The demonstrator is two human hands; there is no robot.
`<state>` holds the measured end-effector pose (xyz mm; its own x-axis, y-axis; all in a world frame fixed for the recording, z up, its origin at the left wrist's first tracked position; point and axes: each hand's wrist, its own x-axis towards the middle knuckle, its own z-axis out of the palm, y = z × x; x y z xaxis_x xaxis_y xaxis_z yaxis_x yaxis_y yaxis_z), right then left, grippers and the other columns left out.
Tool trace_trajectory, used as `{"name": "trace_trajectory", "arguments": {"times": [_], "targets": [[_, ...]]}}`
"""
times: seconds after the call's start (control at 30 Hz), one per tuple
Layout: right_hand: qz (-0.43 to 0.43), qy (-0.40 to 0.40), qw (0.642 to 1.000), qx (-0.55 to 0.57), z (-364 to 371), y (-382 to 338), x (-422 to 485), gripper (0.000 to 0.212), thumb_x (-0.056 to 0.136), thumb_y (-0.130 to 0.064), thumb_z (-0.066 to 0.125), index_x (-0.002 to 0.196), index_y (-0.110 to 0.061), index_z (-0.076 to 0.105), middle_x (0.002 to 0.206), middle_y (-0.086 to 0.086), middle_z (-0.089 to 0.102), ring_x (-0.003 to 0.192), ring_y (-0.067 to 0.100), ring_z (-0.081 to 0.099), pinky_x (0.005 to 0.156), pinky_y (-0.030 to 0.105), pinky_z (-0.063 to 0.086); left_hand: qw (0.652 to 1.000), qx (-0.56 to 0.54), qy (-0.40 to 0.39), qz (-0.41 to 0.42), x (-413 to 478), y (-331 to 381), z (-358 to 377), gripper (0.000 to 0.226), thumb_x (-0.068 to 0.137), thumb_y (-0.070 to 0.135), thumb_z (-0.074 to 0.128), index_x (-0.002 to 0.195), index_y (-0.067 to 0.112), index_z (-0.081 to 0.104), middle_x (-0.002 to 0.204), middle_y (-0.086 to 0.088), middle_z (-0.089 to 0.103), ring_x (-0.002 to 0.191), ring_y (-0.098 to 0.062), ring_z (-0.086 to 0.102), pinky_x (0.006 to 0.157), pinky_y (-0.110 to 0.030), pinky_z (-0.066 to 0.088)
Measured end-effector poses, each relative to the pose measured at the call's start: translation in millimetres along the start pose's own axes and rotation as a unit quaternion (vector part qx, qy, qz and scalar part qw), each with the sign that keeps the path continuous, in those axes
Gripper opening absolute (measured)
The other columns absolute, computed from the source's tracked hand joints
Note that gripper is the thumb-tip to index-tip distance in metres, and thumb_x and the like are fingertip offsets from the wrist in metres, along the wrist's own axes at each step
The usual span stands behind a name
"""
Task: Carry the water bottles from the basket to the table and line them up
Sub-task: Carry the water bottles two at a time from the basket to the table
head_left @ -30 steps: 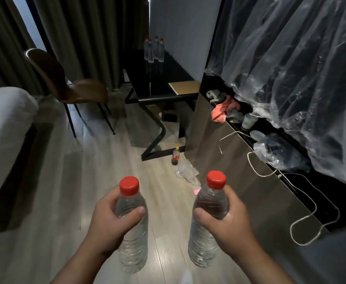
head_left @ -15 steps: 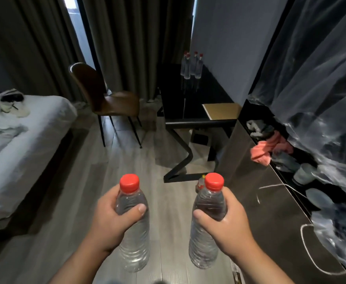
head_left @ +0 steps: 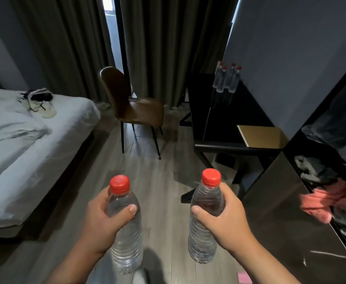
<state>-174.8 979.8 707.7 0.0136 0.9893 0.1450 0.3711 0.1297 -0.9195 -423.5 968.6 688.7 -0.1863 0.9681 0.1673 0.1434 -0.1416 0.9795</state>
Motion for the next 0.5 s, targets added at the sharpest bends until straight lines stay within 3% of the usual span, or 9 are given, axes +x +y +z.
{"name": "trace_trajectory", "arguments": {"times": [0.13, 0.3, 0.5], "targets": [[0.014, -0.004, 1.0, -0.015, 33.6, -8.6, 56.2, 0.038, 0.058, -0.029, 0.078, 0.092, -0.026, 0.061, 0.087, -0.013, 0.069, 0.077, 0.005, 0.067, 0.067, 0.013, 0.049, 1.0, -0.017, -0.008, -0.016, 68.1, -13.4, -21.4, 0.049, 0.05, 0.042, 0.071, 0.084, 0.009, 0.066, 0.081, -0.014, 0.069, 0.067, -0.012, 0.065, 0.062, -0.018, 0.051], [0.027, 0.032, 0.999, -0.004, 57.1, -15.0, 108.9, 0.043, 0.053, -0.042, 0.075, 0.091, -0.027, 0.062, 0.086, -0.007, 0.07, 0.077, 0.009, 0.068, 0.067, 0.017, 0.051, 0.999, -0.013, -0.042, -0.027, 145.1, -30.9, -32.5, 0.043, 0.052, 0.044, 0.074, 0.087, 0.02, 0.068, 0.083, -0.011, 0.072, 0.074, -0.024, 0.068, 0.073, -0.041, 0.052], [0.051, 0.061, 0.997, 0.0, 68.7, -4.9, 155.8, 0.041, 0.053, -0.04, 0.075, 0.089, -0.026, 0.062, 0.085, -0.005, 0.069, 0.075, 0.01, 0.067, 0.066, 0.016, 0.051, 0.998, -0.004, -0.05, -0.023, 213.5, -42.9, -20.1, 0.045, 0.053, 0.044, 0.072, 0.088, 0.016, 0.069, 0.083, -0.011, 0.074, 0.078, -0.03, 0.07, 0.074, -0.046, 0.054]]}}
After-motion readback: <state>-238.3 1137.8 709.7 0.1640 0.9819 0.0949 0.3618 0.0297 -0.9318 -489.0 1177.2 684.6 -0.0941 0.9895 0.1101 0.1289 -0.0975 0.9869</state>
